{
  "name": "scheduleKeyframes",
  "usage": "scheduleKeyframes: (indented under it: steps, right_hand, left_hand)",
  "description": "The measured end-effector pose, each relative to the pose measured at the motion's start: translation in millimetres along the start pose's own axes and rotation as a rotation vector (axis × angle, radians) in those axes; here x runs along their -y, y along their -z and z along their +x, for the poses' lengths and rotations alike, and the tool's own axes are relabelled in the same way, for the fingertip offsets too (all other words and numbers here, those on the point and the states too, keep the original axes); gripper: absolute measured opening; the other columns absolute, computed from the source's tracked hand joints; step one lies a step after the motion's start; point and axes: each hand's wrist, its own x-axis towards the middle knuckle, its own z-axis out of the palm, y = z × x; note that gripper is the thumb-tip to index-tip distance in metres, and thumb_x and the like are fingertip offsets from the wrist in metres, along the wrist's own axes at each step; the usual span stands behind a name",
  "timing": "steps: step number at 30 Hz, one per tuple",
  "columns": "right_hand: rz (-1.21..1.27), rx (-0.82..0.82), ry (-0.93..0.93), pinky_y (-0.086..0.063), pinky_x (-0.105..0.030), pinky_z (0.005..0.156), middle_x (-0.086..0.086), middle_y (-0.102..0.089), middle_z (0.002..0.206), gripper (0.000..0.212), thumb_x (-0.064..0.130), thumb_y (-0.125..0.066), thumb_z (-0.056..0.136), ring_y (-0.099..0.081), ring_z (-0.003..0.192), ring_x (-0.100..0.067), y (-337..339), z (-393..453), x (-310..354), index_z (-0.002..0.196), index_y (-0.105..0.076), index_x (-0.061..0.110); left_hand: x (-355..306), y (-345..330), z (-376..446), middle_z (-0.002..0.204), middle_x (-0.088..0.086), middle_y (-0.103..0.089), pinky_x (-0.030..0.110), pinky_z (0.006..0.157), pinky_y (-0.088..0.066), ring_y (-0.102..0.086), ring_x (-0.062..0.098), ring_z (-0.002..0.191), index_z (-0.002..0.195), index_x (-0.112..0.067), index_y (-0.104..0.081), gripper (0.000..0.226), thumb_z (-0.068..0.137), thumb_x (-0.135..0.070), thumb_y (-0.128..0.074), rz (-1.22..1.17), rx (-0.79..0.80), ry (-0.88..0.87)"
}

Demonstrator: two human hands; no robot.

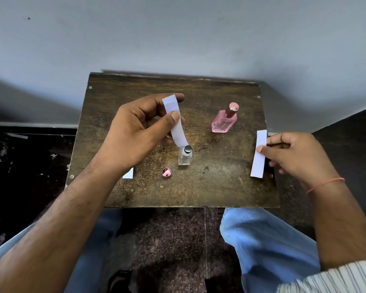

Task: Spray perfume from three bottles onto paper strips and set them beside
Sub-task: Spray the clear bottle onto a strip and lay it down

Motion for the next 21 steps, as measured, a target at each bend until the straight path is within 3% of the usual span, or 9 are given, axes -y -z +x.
scheduleKeyframes:
  steps: [4,7,9,15,17,19,21]
  right_hand:
    - [-0.069,-0.01,0.011,-0.061,-0.033,0.053,0.006,-0.081,0.079,0.016,0.028,-0.093,0.086,-0.076,0.056,-0.011,-2.0,-4.4,7.6,0.089,-0.078,0.029]
    - [-0.134,-0.026,0.015,-0.068,-0.049,0.077,0.006,-0.08,0.085,0.018,0.032,-0.094,0.084,-0.078,0.073,-0.02,-4.3,-6.7,12.7,0.092,-0.079,0.03]
    - [-0.172,-0.05,0.017,-0.066,-0.052,0.085,0.006,-0.079,0.088,0.02,0.035,-0.096,0.082,-0.077,0.083,-0.02,-5.1,-8.3,16.1,0.091,-0.079,0.032]
    - [-0.092,-0.032,-0.035,-0.066,-0.034,0.053,0.001,-0.077,0.088,0.035,0.029,-0.099,0.078,-0.078,0.058,-0.016,-8.9,-10.1,20.9,0.104,-0.075,0.029]
    - [-0.131,-0.036,-0.036,-0.068,-0.04,0.059,0.003,-0.076,0.091,0.04,0.032,-0.099,0.079,-0.078,0.062,-0.019,-9.2,-10.6,21.4,0.11,-0.075,0.028]
    - [-0.251,-0.088,0.025,-0.066,-0.044,0.077,0.009,-0.075,0.096,0.041,0.043,-0.096,0.079,-0.077,0.081,-0.02,-9.8,-11.4,19.5,0.113,-0.077,0.031]
    - [-0.337,-0.205,0.18,-0.055,-0.034,0.082,0.009,-0.073,0.098,0.039,0.05,-0.089,0.083,-0.07,0.093,-0.018,-11.1,-15.2,21.4,0.115,-0.078,0.03]
  left_hand:
    - [-2.2,2.4,-1.5,0.097,-0.002,-0.08,0.032,0.074,-0.068,-0.08,0.017,0.087,0.134,-0.016,-0.073,0.029,0.106,-0.009,-0.068,-0.036,-0.004,-0.022]
    - [-4.1,4.4,-2.4,0.093,0.002,-0.077,0.024,0.076,-0.064,-0.072,0.015,0.085,0.128,-0.021,-0.075,0.027,0.105,-0.009,-0.069,-0.053,-0.022,-0.035]
    - [-5.5,6.3,-2.9,0.091,-0.006,-0.076,0.023,0.074,-0.063,-0.071,0.014,0.083,0.124,-0.023,-0.076,0.025,0.104,-0.009,-0.07,-0.061,-0.013,-0.042]
    - [-6.6,11.2,-6.2,0.091,-0.001,-0.076,0.023,0.07,-0.061,-0.073,0.015,0.082,0.122,-0.021,-0.075,0.023,0.103,-0.009,-0.072,-0.032,0.031,-0.043]
    - [-6.2,11.9,-7.5,0.091,-0.005,-0.077,0.025,0.07,-0.063,-0.076,0.013,0.082,0.126,-0.02,-0.075,0.025,0.103,-0.01,-0.072,-0.03,0.049,-0.034]
    - [-4.8,13.3,-8.5,0.092,0.002,-0.078,0.036,0.072,-0.067,-0.078,0.024,0.082,0.128,-0.021,-0.075,0.027,0.102,-0.013,-0.074,-0.018,0.046,-0.03]
    - [-4.1,13.7,-9.2,0.096,0.011,-0.078,0.048,0.077,-0.069,-0.078,0.039,0.085,0.13,-0.022,-0.074,0.03,0.101,-0.014,-0.075,-0.012,0.045,-0.035]
